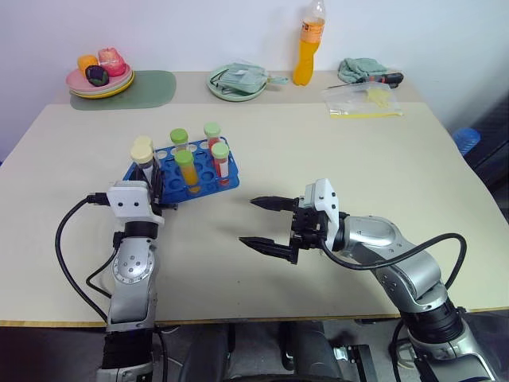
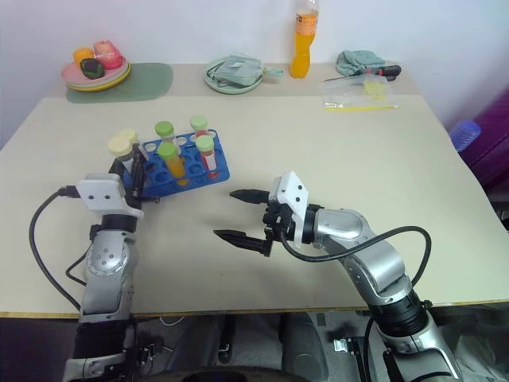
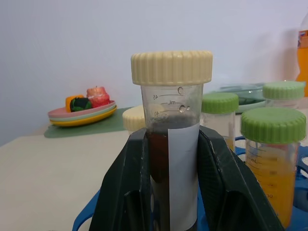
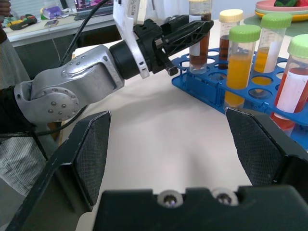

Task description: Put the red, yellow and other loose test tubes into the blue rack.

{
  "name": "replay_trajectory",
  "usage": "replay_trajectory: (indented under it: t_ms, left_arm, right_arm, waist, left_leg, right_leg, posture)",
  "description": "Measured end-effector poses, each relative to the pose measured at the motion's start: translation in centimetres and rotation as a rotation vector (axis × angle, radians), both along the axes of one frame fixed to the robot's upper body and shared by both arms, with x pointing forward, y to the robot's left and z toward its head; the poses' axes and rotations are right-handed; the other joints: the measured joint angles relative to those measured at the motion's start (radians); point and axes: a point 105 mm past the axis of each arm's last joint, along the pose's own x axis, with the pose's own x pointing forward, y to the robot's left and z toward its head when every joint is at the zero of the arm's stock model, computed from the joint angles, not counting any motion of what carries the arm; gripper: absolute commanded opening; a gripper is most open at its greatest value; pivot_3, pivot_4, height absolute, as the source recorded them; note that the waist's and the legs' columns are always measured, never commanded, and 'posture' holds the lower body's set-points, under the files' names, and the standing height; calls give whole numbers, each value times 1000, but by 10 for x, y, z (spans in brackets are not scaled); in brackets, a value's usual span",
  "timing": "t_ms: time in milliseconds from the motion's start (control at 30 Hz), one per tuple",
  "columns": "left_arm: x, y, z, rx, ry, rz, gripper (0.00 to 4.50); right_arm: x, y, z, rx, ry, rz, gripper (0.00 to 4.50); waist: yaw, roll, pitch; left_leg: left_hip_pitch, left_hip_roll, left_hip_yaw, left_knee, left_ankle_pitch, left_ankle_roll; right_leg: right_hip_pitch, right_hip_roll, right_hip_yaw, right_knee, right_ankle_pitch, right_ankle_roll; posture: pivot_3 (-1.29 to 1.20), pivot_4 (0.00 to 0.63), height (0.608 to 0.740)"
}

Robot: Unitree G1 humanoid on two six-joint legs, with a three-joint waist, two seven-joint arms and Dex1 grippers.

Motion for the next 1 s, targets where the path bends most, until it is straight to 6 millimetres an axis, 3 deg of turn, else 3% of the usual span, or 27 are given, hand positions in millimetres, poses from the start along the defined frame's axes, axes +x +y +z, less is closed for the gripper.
replay_trajectory:
  t_ms: [500, 633, 767, 1000]
  left_arm:
    - [5, -1, -2, -28, 2, -7, 762]
    - [5, 1, -17, -69, 65, -1, 762]
    - [5, 0, -18, -83, 73, -3, 762]
    - [4, 0, -18, -71, 75, -13, 4210]
  right_arm:
    - [1, 0, 0, 0, -1, -5, 4229]
    - [0, 0, 0, 0, 0, -5, 4229]
    - [0, 0, 0, 0, 0, -4, 4229]
    - [0, 0, 0, -1, -2, -3, 4229]
  waist:
    - [1, 0, 0]
    - [-1, 0, 0]
    - [0, 0, 0]
    - [0, 0, 0]
  left_leg:
    - [0, 0, 0, 0, 0, 0]
    - [0, 0, 0, 0, 0, 0]
    - [0, 0, 0, 0, 0, 0]
    - [0, 0, -1, 0, 0, 0]
  right_leg:
    - [1, 0, 0, 0, 0, 0]
    - [1, 0, 0, 0, 0, 0]
    - [1, 0, 0, 0, 0, 0]
    - [1, 0, 0, 0, 0, 0]
  posture:
    - [0, 150, 740]
    - [0, 150, 740]
    - [0, 150, 740]
    - [0, 150, 740]
